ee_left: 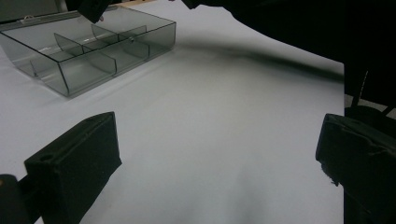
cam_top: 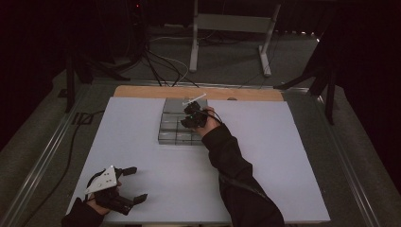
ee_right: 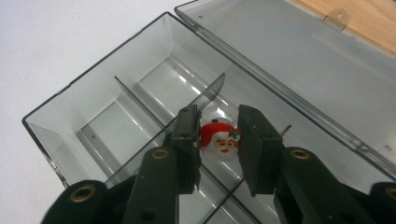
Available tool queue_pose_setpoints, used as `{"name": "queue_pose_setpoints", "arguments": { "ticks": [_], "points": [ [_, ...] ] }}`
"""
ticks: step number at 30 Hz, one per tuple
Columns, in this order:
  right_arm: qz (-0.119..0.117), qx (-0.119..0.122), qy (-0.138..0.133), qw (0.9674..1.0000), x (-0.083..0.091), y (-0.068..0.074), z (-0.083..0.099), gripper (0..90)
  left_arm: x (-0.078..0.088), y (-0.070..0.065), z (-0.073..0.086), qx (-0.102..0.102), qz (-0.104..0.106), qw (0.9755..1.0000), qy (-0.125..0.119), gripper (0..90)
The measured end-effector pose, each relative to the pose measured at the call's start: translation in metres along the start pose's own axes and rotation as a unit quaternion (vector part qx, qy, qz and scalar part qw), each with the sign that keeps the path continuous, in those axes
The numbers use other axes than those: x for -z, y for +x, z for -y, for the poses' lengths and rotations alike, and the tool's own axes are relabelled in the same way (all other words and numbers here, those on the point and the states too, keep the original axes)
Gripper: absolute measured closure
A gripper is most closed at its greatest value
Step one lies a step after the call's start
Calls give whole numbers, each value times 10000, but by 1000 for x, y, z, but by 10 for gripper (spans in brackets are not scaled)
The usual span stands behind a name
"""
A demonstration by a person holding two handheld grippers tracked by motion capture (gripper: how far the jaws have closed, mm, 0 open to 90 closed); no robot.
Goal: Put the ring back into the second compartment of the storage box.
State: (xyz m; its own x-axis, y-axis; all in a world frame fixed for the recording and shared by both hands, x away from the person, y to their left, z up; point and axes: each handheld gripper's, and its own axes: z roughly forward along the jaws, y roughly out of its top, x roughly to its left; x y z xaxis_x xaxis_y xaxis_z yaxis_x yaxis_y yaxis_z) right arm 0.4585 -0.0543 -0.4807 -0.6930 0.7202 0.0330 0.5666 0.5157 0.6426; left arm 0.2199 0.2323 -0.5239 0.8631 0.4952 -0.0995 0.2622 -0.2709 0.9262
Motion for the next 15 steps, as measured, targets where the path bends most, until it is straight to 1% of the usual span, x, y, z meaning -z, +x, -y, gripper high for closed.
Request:
{"name": "queue_pose_setpoints", "arguments": {
  "ticks": [3, 4, 7, 8, 11, 13, 15],
  "points": [
    [-50, -28, -100, 9999, 5, -1, 2, 639, 0, 0, 0, -19, -1, 10000, 21, 3],
    [-37, 18, -128, 9999, 6, -2, 2, 619, 0, 0, 0, -13, 3, 10000, 7, 3],
    [-113, -92, -261, 9996, 12, -3, 2, 547, -1, 0, 0, -18, -5, 10000, 23, 3],
    [-141, -104, -306, 9994, 14, -3, 2, 496, -1, 0, 0, -20, -6, 10000, 25, 3],
    [-358, -145, -518, 9979, 21, -4, 1, 354, 0, 0, 0, -11, 1, 10000, 10, 3],
    [-591, -243, -672, 9957, 25, -4, 0, 270, -1, 0, 0, -18, -6, 10000, 31, 3],
    [-648, -178, -729, 9951, 28, -1, 0, 190, -1, 0, 0, -16, 4, 10000, 21, 3]
  ]
}}
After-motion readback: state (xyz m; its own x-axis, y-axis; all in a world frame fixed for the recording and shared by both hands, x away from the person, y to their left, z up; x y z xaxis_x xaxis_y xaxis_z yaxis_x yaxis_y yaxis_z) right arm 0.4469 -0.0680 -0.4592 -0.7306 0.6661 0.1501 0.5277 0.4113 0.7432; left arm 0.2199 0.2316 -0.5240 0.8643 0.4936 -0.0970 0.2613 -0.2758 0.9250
